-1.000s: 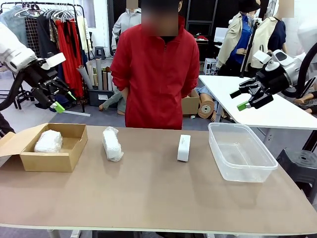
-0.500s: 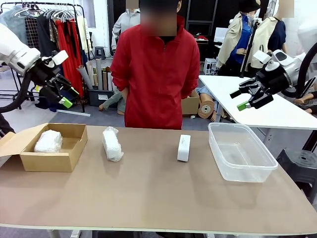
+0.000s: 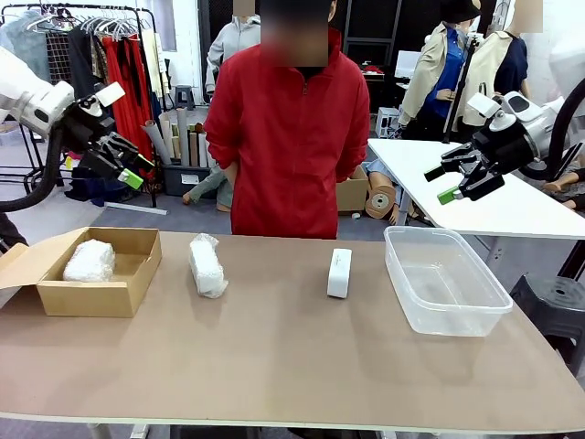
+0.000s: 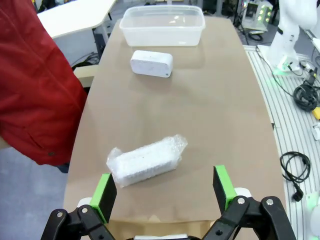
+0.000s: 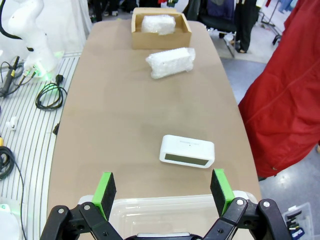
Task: Separate and place wrapped and unwrapped clocks.
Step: Pick up the Digital clock indicated by the person.
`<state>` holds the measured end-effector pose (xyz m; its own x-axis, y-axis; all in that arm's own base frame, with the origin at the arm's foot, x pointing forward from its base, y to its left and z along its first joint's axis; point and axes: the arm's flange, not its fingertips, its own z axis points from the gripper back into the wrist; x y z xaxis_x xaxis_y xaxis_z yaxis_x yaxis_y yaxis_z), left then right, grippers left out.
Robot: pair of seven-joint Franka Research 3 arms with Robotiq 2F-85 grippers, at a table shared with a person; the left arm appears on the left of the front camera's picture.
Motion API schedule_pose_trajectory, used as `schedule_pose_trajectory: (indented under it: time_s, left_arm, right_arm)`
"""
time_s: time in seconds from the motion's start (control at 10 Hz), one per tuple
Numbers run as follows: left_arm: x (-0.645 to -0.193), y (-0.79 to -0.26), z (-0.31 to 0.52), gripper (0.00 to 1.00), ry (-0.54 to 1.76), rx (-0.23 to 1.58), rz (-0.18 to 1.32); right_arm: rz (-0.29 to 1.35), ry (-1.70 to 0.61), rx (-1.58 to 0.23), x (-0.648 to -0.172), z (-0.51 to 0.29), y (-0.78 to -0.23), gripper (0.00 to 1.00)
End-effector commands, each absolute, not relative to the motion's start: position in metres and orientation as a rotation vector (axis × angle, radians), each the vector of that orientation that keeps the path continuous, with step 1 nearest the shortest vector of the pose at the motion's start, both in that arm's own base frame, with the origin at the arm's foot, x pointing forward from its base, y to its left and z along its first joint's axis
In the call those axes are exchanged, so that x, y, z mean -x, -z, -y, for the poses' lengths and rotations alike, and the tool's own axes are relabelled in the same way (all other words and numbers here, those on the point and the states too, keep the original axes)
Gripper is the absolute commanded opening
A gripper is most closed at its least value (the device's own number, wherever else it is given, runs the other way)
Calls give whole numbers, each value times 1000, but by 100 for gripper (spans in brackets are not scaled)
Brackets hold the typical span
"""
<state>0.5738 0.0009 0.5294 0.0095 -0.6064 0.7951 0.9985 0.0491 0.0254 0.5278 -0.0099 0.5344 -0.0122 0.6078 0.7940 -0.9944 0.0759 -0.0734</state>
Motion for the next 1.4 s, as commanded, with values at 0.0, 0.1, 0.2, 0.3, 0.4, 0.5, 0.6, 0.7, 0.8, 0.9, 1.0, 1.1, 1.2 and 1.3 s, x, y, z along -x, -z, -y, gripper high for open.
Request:
schedule_pose_trajectory:
  time_s: [0.0, 0.1, 0.2, 0.3, 0.4, 0.5, 0.6, 0.7, 0.8, 0.9, 1.0, 1.1, 1.2, 1.3]
  left_arm:
    - [-578, -533, -4, 100, 1410, 708, 769]
    - [-580, -528, -2, 100, 1406, 686, 764]
    - [-574, -529, -1, 100, 1415, 685, 749]
    - [-574, -529, -1, 100, 1415, 685, 749]
    - [-574, -529, -1, 100, 1415, 685, 749]
    - [-574, -529, -1, 100, 1415, 685, 749]
    - [-574, -529, -1, 100, 1415, 685, 749]
    - [-574, -529, -1, 100, 1415, 685, 749]
    - [-574, -529, -1, 100, 1415, 685, 749]
    - [-574, -529, -1, 100, 1415, 685, 749]
    - [-574, -529, -1, 100, 1415, 685, 749]
    - [-574, -529, -1, 100, 1415, 685, 749]
    - [-574, -529, -1, 100, 1415, 685, 749]
    - [-574, -529, -1, 100, 1415, 685, 749]
  right_arm:
    - [794, -1413, -631, -527, 10, -536, 100]
    - [794, -1413, -631, -527, 10, -536, 100]
    - [794, -1413, -631, -527, 10, -536, 100]
    - [794, -1413, -631, -527, 10, -536, 100]
    - [794, -1413, -631, -527, 10, -536, 100]
    - [794, -1413, -631, -527, 10, -536, 100]
    - [794, -1413, -631, -527, 10, -536, 100]
    - [794, -1413, -631, -527, 10, -536, 100]
    - [794, -1413, -631, -527, 10, -536, 100]
    - [794, -1413, -631, -527, 10, -536, 100]
    - [794, -1413, -631, -527, 10, -536, 100]
    - [794, -1413, -631, -527, 10, -536, 100]
    - [794, -1413, -631, -527, 10, -536, 100]
    - [794, -1413, -631, -527, 10, -536, 100]
